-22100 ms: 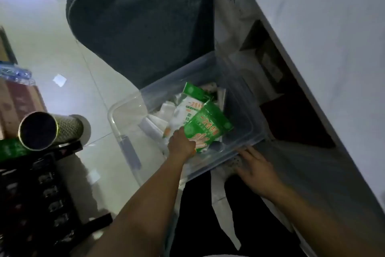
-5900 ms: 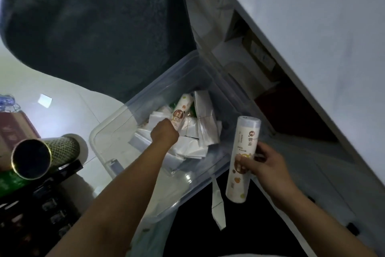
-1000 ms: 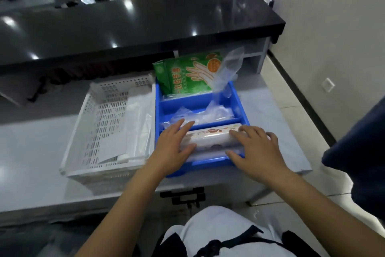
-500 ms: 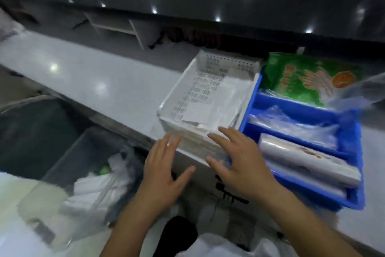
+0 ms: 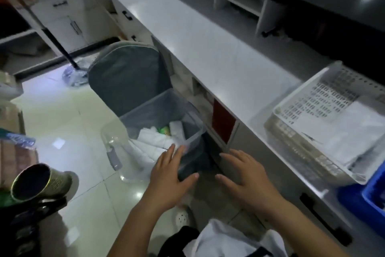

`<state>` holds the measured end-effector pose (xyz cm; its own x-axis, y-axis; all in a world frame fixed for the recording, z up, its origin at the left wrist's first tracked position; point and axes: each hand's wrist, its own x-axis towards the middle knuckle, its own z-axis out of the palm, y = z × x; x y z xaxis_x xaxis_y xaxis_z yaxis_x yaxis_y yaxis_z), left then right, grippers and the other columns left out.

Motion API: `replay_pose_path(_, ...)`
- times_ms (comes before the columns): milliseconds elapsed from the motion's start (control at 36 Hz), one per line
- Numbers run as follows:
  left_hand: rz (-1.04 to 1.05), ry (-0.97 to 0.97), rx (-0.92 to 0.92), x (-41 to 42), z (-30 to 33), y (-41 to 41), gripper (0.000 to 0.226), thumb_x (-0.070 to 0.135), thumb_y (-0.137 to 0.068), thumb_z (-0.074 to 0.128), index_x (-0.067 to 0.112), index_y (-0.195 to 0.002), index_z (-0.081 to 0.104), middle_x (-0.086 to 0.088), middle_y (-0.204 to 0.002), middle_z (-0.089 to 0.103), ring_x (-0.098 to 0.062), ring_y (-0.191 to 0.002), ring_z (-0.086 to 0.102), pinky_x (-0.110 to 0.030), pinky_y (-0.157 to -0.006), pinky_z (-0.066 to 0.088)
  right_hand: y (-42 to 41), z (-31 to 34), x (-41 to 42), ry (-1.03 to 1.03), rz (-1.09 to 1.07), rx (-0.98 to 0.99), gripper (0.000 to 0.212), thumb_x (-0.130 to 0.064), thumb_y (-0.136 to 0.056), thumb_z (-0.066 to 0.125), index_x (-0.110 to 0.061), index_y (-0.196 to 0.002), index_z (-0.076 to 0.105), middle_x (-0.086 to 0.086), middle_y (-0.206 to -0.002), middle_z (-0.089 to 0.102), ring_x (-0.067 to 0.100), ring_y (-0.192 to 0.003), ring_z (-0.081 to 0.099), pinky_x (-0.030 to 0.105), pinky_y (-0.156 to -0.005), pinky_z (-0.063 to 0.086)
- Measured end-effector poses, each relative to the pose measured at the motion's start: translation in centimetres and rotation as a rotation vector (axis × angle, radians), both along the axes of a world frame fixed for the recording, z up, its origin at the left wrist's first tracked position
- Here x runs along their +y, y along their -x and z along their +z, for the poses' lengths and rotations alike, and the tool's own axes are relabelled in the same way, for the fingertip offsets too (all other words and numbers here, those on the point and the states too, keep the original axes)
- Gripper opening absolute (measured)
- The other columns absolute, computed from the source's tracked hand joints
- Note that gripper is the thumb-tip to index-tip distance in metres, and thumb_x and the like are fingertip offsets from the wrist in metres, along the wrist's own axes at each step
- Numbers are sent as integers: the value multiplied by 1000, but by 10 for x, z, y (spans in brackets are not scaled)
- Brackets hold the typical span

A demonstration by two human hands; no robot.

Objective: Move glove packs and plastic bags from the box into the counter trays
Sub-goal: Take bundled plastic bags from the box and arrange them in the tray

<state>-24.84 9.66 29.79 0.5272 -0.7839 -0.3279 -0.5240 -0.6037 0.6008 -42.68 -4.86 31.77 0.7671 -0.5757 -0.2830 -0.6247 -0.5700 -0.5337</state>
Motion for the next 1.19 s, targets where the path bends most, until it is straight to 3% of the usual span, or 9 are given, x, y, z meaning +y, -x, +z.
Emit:
replay_pose_path(194, 60, -78, 35, 39, -25, -70, 82, 63, -88, 52, 39, -154, 11, 9, -165, 5, -20, -151, 7, -45, -121, 16, -88, -11, 24, -28, 59, 53, 64, -64, -88, 47, -40, -147, 35, -8, -158, 31, 14, -146, 23, 47, -118, 24)
replay_pose_path(444, 186, -144, 233, 63, -63, -112, 83, 59, -87, 58, 38, -154, 14, 6, -165, 9, -20, -150, 11, -46, -120, 20, -141, -33, 13, -102, 135, 200, 63, -65, -88, 47, -42, -146, 35, -9, -158, 30, 15, -144, 26, 49, -117, 28)
replay_pose_path(583, 276, -180, 313, 56, -86, -137, 81, 59, -85, 61, 40, -151, 19, 4, -163, 16, -19, -148, 19, -43, -119, 23, -188, -62, -20, -69, 216, 252, 64, -59, -87, 55, -31, -144, 44, -3, -152, 42, 19, -138, 38, 43, -111, 35)
replay_pose_path(778, 625, -232, 484, 41, -108, -177, 78, 41, -88, 68, 25, -152, 28, -1, -158, 29, -19, -141, 33, -34, -116, 28, -269, -133, -65, -134, 341, 308, 58, -44, -86, 63, -17, -137, 54, 7, -140, 55, 27, -128, 51, 38, -102, 42)
replay_pose_path(861, 866, -198, 634, 27, -123, -196, 70, 39, -88, 68, 29, -149, 35, 0, -154, 36, -19, -131, 43, -29, -100, 39, -295, -167, -79, -197, 397, 428, 56, -41, -86, 62, -16, -135, 55, 12, -137, 57, 31, -126, 51, 41, -101, 44)
replay_pose_path(944, 1013, -200, 672, 12, -150, -214, 65, 30, -90, 66, 27, -148, 38, -5, -152, 39, -16, -118, 45, -26, -90, 36, -310, -200, -87, -227, 479, 536, 48, -45, -87, 55, -20, -128, 57, 11, -132, 58, 32, -121, 53, 47, -98, 45)
replay_pose_path(1056, 1033, -312, 713, 0, -196, -229, 68, 25, -89, 65, 20, -150, 33, -10, -148, 42, -20, -113, 49, -26, -85, 37, -318, -237, -89, -208, 508, 619, 53, -49, -89, 52, -23, -136, 51, 10, -138, 55, 31, -126, 50, 49, -103, 41)
replay_pose_path(1194, 1017, -421, 692, -10, -267, -249, 76, 29, -88, 65, 15, -152, 28, -13, -151, 40, -31, -130, 46, -33, -101, 41, -305, -283, -82, -1, 506, 490, 56, -58, -89, 46, -26, -135, 51, 8, -144, 47, 29, -138, 33, 49, -108, 24)
